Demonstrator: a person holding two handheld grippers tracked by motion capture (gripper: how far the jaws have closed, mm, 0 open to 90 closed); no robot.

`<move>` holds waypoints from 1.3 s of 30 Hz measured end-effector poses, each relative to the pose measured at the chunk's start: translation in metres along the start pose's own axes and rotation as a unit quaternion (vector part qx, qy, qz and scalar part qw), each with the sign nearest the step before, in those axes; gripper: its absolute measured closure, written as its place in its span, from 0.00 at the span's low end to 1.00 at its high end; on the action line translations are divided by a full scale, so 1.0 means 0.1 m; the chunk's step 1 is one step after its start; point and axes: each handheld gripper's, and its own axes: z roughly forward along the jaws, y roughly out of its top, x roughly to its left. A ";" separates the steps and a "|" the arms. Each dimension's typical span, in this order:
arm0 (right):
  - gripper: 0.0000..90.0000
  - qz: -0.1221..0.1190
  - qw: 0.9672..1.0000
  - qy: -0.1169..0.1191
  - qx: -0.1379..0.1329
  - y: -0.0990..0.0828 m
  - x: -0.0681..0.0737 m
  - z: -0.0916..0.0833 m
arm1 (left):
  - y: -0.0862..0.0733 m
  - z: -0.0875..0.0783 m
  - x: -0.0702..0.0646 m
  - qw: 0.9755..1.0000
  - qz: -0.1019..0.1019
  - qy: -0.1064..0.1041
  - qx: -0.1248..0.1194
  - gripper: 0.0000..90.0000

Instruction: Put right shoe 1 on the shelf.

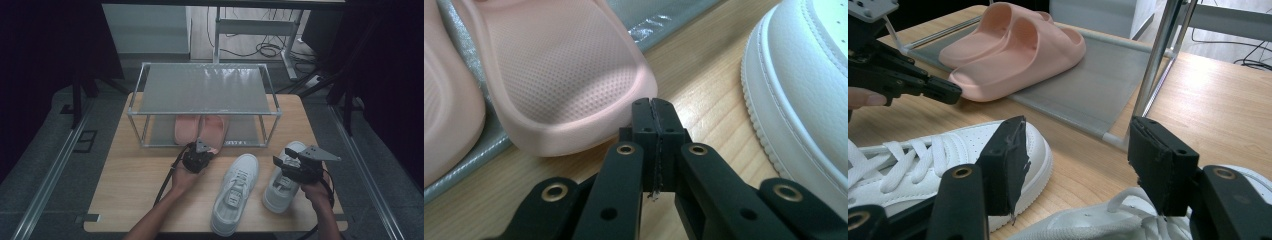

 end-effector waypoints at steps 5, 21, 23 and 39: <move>0.46 -0.001 1.000 -0.001 -0.001 0.00 0.00 0.00 | 0.06 0.06 0.03 1.000 -0.002 0.002 0.004 1.00; 0.46 0.000 1.000 -0.001 -0.002 0.00 -0.01 -0.02 | 0.21 0.23 0.13 0.999 -0.031 0.006 -0.002 1.00; 0.46 0.000 1.000 -0.001 -0.002 0.00 -0.01 -0.02 | 0.23 0.24 0.14 0.999 -0.035 0.006 -0.002 1.00; 0.46 0.000 1.000 -0.001 -0.001 0.00 -0.01 -0.02 | 0.30 0.33 0.24 0.998 -0.052 0.018 -0.001 1.00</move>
